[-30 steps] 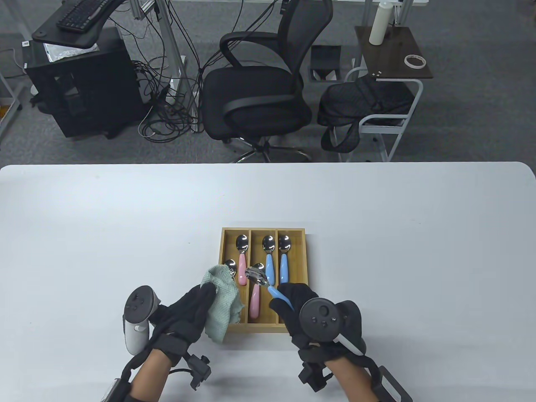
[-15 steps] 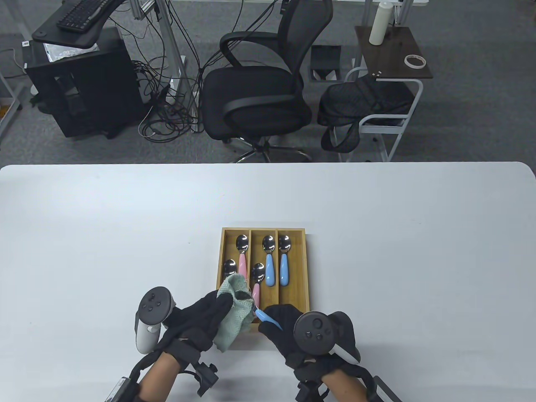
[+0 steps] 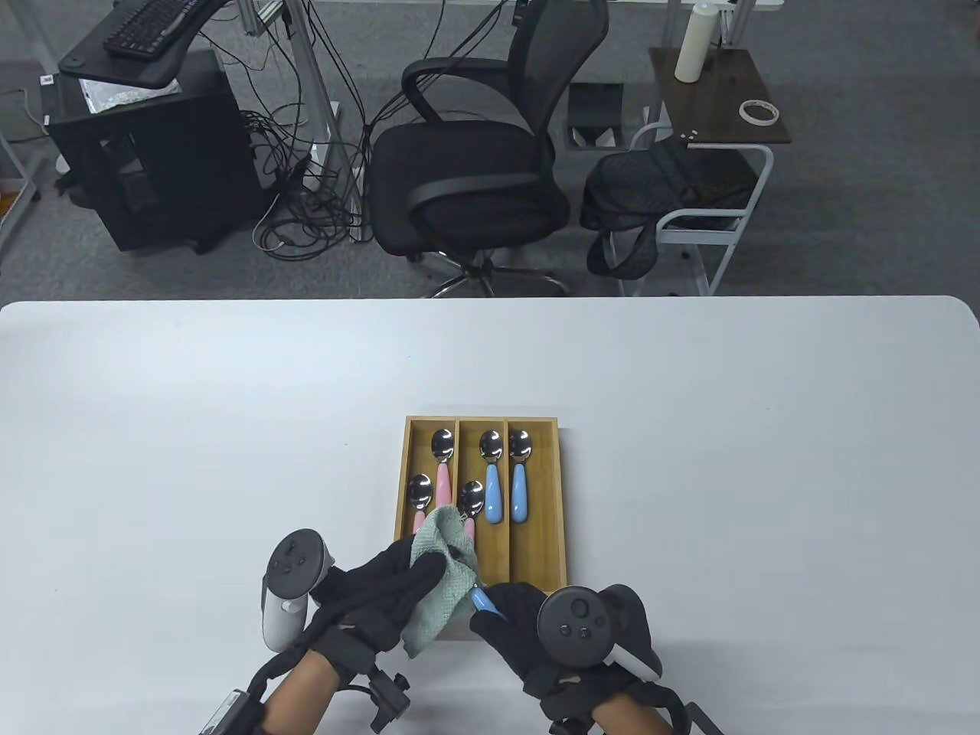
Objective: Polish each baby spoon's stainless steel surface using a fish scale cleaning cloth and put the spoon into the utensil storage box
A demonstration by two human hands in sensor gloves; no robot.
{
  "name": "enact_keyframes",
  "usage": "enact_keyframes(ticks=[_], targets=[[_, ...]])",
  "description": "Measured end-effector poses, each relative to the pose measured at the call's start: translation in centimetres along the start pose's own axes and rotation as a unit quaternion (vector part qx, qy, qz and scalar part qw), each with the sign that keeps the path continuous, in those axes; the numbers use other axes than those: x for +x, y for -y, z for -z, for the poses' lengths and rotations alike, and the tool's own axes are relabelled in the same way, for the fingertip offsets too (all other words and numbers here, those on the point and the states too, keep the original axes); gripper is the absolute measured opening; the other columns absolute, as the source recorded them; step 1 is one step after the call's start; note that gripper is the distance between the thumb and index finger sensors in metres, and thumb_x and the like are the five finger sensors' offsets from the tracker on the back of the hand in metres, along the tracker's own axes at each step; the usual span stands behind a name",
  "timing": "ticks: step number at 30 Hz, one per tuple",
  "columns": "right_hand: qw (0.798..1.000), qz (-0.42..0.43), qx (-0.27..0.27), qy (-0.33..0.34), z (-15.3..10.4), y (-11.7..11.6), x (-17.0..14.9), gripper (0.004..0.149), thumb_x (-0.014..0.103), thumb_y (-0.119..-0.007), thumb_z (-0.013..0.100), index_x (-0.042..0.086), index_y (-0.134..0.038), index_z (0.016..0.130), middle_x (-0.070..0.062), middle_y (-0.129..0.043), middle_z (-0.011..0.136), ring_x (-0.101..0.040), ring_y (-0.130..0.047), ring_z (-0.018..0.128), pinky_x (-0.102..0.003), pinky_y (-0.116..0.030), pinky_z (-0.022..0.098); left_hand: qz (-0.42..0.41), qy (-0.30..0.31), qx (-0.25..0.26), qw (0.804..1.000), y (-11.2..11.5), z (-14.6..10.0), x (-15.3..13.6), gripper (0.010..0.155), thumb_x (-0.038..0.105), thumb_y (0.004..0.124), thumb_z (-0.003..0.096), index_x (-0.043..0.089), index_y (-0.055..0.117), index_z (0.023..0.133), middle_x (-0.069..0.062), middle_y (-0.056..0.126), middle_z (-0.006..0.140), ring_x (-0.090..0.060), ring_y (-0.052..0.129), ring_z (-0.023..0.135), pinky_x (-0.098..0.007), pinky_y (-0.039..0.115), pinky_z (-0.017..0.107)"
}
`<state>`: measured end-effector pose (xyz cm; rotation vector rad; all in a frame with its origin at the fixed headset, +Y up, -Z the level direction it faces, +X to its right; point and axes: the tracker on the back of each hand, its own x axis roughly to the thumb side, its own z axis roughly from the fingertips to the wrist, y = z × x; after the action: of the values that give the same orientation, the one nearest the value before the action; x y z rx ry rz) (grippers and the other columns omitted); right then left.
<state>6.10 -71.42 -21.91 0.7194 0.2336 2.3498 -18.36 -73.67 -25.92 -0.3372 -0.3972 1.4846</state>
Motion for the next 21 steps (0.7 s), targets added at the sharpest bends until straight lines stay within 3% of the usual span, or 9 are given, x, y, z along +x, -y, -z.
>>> enact_keyframes(ticks=[5, 8, 12, 16, 18, 21], targets=[[1.000, 0.001, 0.009, 0.004, 0.06, -0.06, 0.00, 0.044, 0.045, -0.056, 0.065, 0.014, -0.066, 0.094, -0.012, -0.078, 0.086, -0.024, -0.094, 0.058, -0.037, -0.086, 0.044, 0.058, 0.010, 0.018, 0.998, 0.11, -0.01, 0.38, 0.056, 0.048, 0.076, 0.0587, 0.015, 0.069, 0.103, -0.004, 0.089, 0.089, -0.022, 0.102, 0.070, -0.045, 0.087, 0.056], [1.000, -0.016, -0.013, -0.005, -0.11, 0.25, 0.03, 0.044, 0.045, -0.055, 0.065, 0.014, -0.066, 0.094, -0.012, -0.079, 0.085, -0.024, -0.095, 0.056, -0.036, -0.086, 0.043, 0.070, 0.016, 0.019, 0.997, 0.19, -0.08, 0.51, 0.056, 0.049, 0.072, 0.0600, 0.014, 0.068, 0.104, -0.004, 0.089, 0.090, -0.023, 0.102, 0.071, -0.045, 0.087, 0.056], [0.999, -0.016, -0.031, -0.015, -0.30, 0.51, -0.10, 0.045, 0.045, -0.055, 0.065, 0.013, -0.067, 0.094, -0.012, -0.080, 0.083, -0.023, -0.095, 0.054, -0.035, -0.087, 0.041, 0.003, 0.017, 0.013, 1.000, -0.02, -0.24, 0.09, 0.062, 0.052, 0.056, 0.0630, 0.011, 0.062, 0.109, -0.009, 0.085, 0.096, -0.029, 0.098, 0.078, -0.049, 0.083, 0.060], [1.000, 0.006, -0.008, -0.011, -0.30, 0.44, -0.13, 0.045, 0.046, -0.055, 0.065, 0.013, -0.068, 0.093, -0.012, -0.081, 0.082, -0.022, -0.096, 0.052, -0.034, -0.087, 0.039, -0.069, 0.011, 0.014, 0.997, -0.23, -0.16, -0.43, 0.061, 0.050, 0.050, 0.0638, 0.011, 0.062, 0.109, -0.012, 0.082, 0.101, -0.033, 0.095, 0.083, -0.052, 0.080, 0.063], [1.000, 0.003, -0.003, -0.003, -0.33, 0.35, 0.05, 0.045, 0.046, -0.055, 0.065, 0.014, -0.069, 0.093, -0.011, -0.081, 0.082, -0.022, -0.096, 0.052, -0.034, -0.087, 0.039, -0.074, 0.018, 0.000, 0.997, -0.15, -0.10, -0.29, 0.062, 0.050, 0.052, 0.0636, 0.010, 0.062, 0.110, -0.013, 0.081, 0.101, -0.034, 0.094, 0.084, -0.052, 0.080, 0.063], [1.000, 0.005, 0.009, 0.015, -0.20, 0.01, 0.26, 0.045, 0.046, -0.055, 0.065, 0.015, -0.068, 0.093, -0.011, -0.081, 0.083, -0.022, -0.095, 0.053, -0.034, -0.087, 0.041, -0.015, 0.024, -0.051, 0.998, 0.60, 0.10, 0.29, 0.060, 0.045, 0.064, 0.0637, 0.009, 0.058, 0.112, -0.015, 0.078, 0.103, -0.034, 0.093, 0.085, -0.051, 0.080, 0.063]])
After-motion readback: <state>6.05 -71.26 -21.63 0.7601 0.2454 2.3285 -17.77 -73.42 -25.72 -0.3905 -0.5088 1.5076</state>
